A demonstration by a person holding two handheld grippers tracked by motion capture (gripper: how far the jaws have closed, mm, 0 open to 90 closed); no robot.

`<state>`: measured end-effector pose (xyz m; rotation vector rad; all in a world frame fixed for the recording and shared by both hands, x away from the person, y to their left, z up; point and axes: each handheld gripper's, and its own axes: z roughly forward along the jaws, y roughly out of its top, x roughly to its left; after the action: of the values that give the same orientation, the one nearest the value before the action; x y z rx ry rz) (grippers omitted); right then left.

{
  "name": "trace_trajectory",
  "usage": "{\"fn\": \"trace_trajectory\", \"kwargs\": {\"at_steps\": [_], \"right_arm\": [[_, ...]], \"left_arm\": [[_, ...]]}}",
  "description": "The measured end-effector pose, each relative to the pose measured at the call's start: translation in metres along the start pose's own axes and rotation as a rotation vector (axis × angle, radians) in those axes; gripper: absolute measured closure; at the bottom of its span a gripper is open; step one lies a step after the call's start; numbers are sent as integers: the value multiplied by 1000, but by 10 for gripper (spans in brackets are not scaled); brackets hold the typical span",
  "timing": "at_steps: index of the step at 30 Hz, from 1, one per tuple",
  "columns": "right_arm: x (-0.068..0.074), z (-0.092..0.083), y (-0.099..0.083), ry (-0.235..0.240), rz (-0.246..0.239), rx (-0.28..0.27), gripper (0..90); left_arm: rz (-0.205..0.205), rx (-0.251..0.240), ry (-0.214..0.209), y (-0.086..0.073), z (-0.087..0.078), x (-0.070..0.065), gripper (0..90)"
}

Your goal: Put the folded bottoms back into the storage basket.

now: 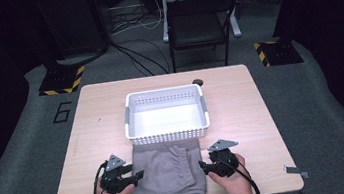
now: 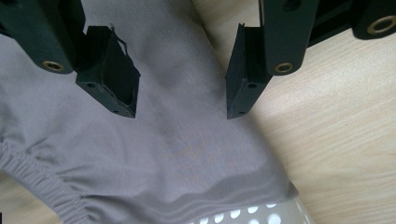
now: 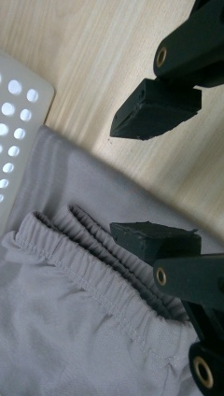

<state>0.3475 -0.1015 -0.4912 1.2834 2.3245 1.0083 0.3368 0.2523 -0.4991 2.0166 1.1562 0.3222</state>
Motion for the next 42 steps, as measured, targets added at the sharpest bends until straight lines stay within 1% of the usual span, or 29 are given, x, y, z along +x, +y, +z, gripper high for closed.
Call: {"fn": "trace_trajectory", "kwargs": {"at_steps": [1, 3, 5, 7, 8, 9, 10, 11, 12, 13, 14, 15, 16, 18, 19, 22, 23, 24, 26, 30, 31, 32, 34, 35, 38, 39, 41, 42], "right_arm": [[2, 2, 0, -4, 13, 4, 466], [3, 3, 0, -3, 18, 1, 466], [5, 6, -1, 7, 27, 16, 465], [5, 7, -1, 12, 23, 16, 466], [5, 8, -1, 12, 15, 20, 466], [5, 10, -2, 12, 1, 17, 466], [6, 11, -1, 10, 21, 21, 466], [7, 13, -1, 10, 21, 25, 467], [7, 14, -1, 8, 22, 28, 467], [7, 16, -1, 5, 19, 33, 467], [7, 16, -1, 5, 19, 33, 467], [9, 16, -1, 9, 32, 40, 466], [8, 18, -1, 10, 17, 36, 464], [9, 19, -1, 12, 15, 36, 460], [9, 20, -1, 7, 5, 40, 458], [10, 22, -1, 13, 12, 50, 447], [10, 24, -2, 13, 5, 42, 443], [11, 24, -2, 10, 15, 46, 437], [10, 26, -2, 16, 14, 43, 429], [11, 30, -1, 14, 21, 45, 426], [11, 30, -1, 14, 13, 49, 426], [12, 31, -1, 13, 19, 48, 424], [13, 32, -1, 7, 14, 51, 422], [13, 33, -1, 6, 12, 50, 420], [13, 34, 0, 5, 1, 45, 417], [13, 34, 0, 4, -2, 45, 415], [14, 34, 0, -2, 2, 44, 412], [15, 35, -1, -6, -14, 44, 413]], "left_arm": [[-8, 3, 4, 0, 0, -1, 442], [-2, 15, -4, 0, 0, 0, 442], [-6, 11, 2, -1, 2, 0, 436], [-4, 12, 10, -2, 5, 0, 435], [-14, 15, 8, -2, 6, 0, 433], [-8, 17, 7, -3, 7, 0, 432], [-15, 22, 8, -3, 7, -1, 433], [-15, 17, 8, -3, 9, -2, 433], [-5, 29, 6, -3, 9, -2, 432], [-9, 27, 12, -4, 11, -4, 432], [5, 37, 11, -3, 11, -3, 432], [-1, 40, 14, -4, 11, -4, 432], [0, 41, 15, -4, 11, -4, 428], [6, 42, 21, -4, 12, -4, 420], [-4, 36, 24, -5, 12, -4, 415], [-1, 38, 26, -5, 12, -4, 405], [-3, 36, 26, -5, 12, -4, 401], [-9, 41, 24, -5, 12, -4, 397], [-3, 48, 23, -5, 12, -3, 395], [-15, 49, 31, -6, 13, -3, 395], [-17, 53, 29, -7, 13, -2, 396], [-11, 54, 33, -7, 14, -2, 398], [-10, 59, 34, -7, 14, -2, 398], [-22, 52, 30, -8, 15, -3, 398], [-17, 56, 31, -8, 15, -3, 398], [-23, 57, 34, -8, 16, -3, 397], [-22, 58, 38, -9, 16, -3, 394], [-23, 59, 39, -9, 16, -3, 393]]}}
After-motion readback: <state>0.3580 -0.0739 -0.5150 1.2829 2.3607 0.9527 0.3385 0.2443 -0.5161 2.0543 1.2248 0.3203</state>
